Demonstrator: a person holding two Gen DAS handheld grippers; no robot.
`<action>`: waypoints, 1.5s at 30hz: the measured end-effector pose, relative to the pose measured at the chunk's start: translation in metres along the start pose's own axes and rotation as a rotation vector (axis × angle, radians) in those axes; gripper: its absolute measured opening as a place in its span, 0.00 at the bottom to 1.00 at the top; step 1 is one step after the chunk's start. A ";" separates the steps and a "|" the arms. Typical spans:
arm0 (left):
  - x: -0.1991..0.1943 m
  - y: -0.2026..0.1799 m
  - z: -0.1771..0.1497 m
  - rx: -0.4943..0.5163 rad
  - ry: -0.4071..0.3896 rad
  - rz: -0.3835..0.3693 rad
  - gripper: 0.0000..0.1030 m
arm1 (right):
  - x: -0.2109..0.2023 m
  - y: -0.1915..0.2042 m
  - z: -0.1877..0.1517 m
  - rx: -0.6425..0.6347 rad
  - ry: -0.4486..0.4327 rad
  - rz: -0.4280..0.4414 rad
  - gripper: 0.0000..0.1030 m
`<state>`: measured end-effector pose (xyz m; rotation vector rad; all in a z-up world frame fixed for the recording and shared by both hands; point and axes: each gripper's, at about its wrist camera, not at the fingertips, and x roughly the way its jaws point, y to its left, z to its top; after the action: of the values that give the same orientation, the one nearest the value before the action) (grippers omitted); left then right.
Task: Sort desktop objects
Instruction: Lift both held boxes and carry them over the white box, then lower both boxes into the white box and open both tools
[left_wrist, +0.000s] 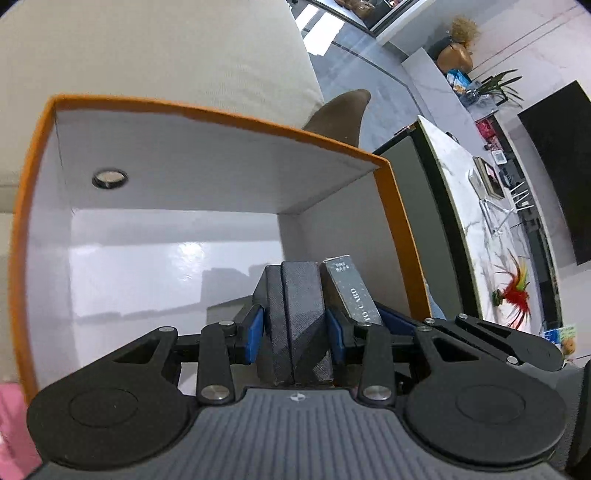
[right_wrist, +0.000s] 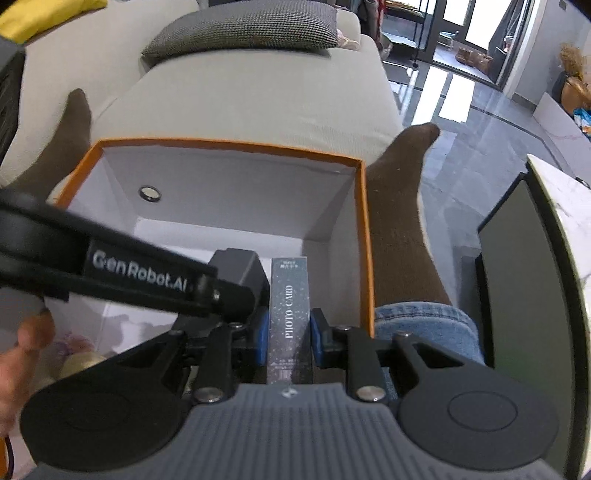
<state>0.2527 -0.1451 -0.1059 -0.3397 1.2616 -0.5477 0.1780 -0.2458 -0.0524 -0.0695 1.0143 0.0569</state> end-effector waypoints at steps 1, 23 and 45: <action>0.001 0.000 -0.001 -0.004 -0.003 -0.003 0.41 | 0.000 0.000 0.001 0.000 0.004 -0.004 0.24; 0.009 -0.011 -0.003 -0.017 0.021 0.019 0.40 | -0.027 -0.011 0.002 -0.077 -0.050 0.018 0.34; 0.006 -0.027 -0.003 -0.023 0.084 0.013 0.47 | -0.044 -0.048 -0.013 0.051 -0.112 -0.015 0.35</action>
<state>0.2458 -0.1703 -0.0975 -0.3304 1.3510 -0.5407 0.1481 -0.2949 -0.0203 -0.0275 0.9032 0.0209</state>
